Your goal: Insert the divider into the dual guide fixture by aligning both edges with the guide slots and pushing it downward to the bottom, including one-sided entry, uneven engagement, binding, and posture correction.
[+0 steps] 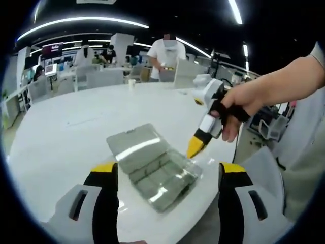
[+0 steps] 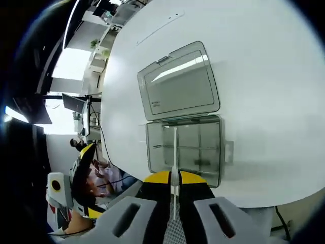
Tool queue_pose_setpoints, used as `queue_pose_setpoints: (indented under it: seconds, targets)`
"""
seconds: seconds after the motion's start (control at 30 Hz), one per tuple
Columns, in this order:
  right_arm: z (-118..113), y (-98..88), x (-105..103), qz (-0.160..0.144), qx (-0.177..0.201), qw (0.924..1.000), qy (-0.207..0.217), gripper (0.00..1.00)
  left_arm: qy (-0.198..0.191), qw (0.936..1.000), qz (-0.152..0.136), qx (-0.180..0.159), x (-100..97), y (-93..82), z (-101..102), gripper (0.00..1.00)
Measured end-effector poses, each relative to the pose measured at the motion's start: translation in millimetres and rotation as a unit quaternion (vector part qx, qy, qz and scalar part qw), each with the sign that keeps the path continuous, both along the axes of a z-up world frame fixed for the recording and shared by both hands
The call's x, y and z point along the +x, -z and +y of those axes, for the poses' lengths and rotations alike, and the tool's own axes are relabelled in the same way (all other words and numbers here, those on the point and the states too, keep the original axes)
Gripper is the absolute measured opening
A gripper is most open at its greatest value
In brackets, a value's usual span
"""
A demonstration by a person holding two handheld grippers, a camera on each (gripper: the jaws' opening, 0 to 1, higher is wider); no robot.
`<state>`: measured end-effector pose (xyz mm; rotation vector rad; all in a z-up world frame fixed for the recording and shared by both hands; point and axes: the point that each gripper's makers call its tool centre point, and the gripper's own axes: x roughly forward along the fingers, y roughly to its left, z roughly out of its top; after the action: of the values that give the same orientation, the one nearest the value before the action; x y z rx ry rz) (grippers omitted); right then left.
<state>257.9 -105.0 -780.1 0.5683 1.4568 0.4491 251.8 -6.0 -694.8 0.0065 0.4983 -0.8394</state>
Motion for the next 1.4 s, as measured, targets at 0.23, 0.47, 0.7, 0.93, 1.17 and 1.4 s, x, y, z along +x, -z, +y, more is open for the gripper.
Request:
queue_pose_setpoints:
  seconds: [0.23,0.47,0.7,0.93,1.17,1.4]
  targets:
    - [-0.7,4.0,-0.4,0.001,0.011,0.9999,0.001,0.00,-0.001,1.0000,0.002,0.004,-0.4,0.5,1.2,0.79]
    - [-2.9,8.4,1.9,-0.002,0.013,0.9999,-0.002,0.00,-0.004,1.0000,0.003,0.006,-0.9,0.5,2.2,0.79]
    - [-5.1,16.2,5.7,0.003,0.015,0.9999,-0.007,0.00,-0.007,0.9999,0.004,0.008,0.8,0.3,3.7,0.79]
    - [-6.9,24.8,10.7,0.005,0.013,0.9999,-0.007,0.00,-0.010,0.9999,0.006,0.009,1.9,1.1,5.5,0.79]
    - [-4.1,27.3,10.7,0.006,0.014,0.9998,-0.009,0.00,-0.013,0.9998,0.007,0.010,2.2,1.7,7.4,0.79]
    - [-5.1,32.5,13.9,0.006,0.012,0.9999,-0.006,0.00,-0.015,0.9998,0.008,0.011,3.2,2.7,9.0,0.79]
